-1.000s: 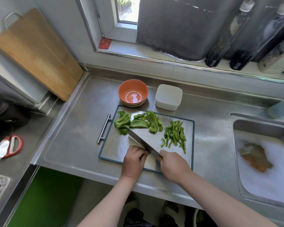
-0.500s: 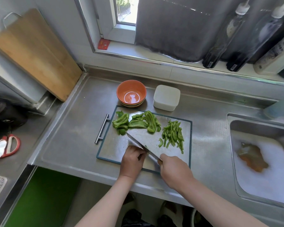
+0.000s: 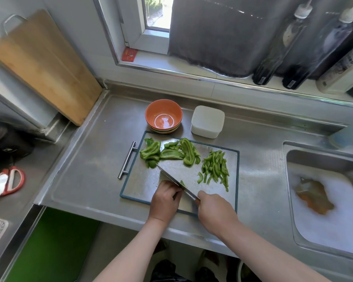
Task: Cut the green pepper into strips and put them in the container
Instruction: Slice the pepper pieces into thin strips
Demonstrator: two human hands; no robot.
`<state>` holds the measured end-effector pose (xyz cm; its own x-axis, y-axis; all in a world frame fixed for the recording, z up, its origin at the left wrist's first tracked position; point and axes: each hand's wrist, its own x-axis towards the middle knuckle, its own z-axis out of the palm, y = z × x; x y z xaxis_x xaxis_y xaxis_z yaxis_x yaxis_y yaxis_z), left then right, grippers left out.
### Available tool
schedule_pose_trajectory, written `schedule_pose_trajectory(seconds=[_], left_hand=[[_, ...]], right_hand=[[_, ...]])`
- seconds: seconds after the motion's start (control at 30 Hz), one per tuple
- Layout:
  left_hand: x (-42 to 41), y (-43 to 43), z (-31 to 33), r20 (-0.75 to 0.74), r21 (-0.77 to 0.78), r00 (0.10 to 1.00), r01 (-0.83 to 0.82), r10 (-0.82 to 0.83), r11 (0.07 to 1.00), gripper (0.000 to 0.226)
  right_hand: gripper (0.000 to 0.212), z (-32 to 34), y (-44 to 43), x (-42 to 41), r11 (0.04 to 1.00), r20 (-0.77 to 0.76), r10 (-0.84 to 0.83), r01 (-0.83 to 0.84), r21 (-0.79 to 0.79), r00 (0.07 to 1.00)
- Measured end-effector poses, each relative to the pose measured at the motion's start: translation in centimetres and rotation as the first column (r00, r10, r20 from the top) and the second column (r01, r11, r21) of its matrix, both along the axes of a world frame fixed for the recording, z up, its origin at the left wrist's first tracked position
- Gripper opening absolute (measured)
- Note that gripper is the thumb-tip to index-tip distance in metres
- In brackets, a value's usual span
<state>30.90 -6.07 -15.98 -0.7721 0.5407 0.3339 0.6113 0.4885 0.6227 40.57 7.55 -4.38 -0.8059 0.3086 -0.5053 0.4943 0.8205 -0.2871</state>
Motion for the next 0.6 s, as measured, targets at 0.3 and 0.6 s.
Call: schedule_pose_trajectory(seconds=[0.3, 0.6], left_hand=[[-0.3, 0.0, 0.4, 0.008, -0.005, 0.999, 0.042, -0.042, 0.999, 0.017], [-0.8, 0.6, 0.8, 0.048, -0.050, 0.998, 0.037, -0.035, 0.998, 0.015]], right_hand=[[0.015, -1.5, 0.7, -2.2, 0.991, 0.022, -0.071, 0.073, -0.114, 0.997], [0.024, -0.6, 3.0, -0.5, 0.978, 0.038, -0.124, 0.129, -0.162, 0.992]])
